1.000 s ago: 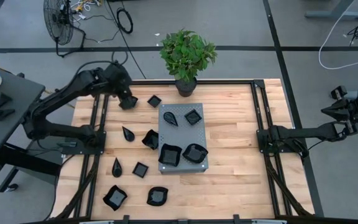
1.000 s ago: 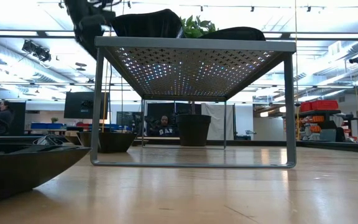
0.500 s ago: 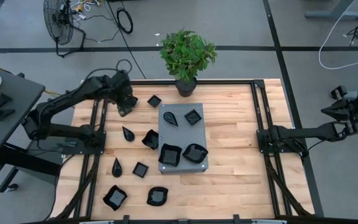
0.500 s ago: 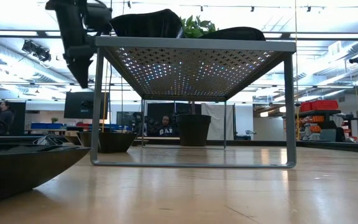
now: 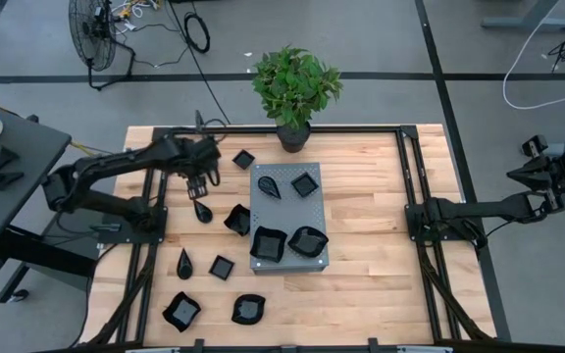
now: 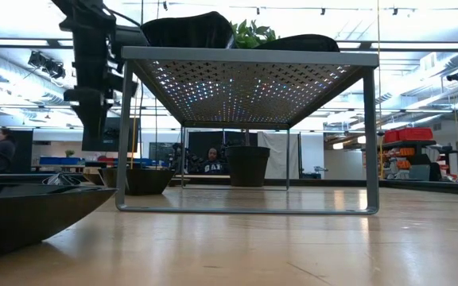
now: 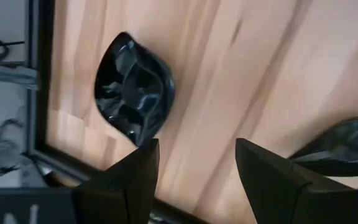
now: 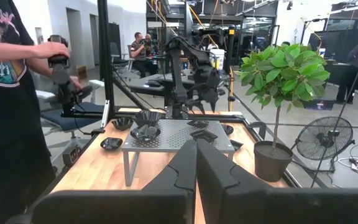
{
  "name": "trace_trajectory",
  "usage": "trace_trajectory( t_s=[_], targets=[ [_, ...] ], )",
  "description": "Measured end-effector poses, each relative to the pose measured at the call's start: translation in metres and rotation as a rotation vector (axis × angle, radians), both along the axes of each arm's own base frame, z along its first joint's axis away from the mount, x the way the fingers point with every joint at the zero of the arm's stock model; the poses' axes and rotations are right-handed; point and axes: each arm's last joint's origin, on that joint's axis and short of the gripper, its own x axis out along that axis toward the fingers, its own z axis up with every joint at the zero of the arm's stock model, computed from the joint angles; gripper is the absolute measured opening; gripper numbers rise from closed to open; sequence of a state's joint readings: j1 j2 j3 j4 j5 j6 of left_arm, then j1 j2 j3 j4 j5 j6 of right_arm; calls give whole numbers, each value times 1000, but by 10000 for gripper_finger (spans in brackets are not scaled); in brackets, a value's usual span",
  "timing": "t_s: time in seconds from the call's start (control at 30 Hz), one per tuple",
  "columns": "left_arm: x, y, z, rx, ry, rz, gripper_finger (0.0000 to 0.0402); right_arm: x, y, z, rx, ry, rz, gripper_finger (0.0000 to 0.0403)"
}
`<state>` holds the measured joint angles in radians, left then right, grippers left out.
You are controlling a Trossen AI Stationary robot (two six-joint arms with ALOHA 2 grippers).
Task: Pick & Place Mini shaped plates
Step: Stack the black bowl on top of the black bowl on the shelf
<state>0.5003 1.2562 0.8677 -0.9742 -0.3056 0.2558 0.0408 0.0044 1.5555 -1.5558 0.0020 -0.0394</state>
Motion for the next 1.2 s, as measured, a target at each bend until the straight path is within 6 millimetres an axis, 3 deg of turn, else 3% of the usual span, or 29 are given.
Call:
trace_trajectory(
  t_s=[0.23, 0.47, 0.73, 1.2],
  targets=[
    [16, -1, -20, 10, 111, -39, 216, 0, 0, 0, 0, 0, 0, 16],
    [31, -4, -43, -37, 224, -182, 216, 0, 0, 0, 0, 0, 0, 16],
    [40, -2, -53, 27, 307, -301, 215, 0, 0, 0, 0, 0, 0, 16],
    [37, 11, -58, 49, 268, -111, 215, 0, 0, 0, 0, -1, 0, 16]
  ],
)
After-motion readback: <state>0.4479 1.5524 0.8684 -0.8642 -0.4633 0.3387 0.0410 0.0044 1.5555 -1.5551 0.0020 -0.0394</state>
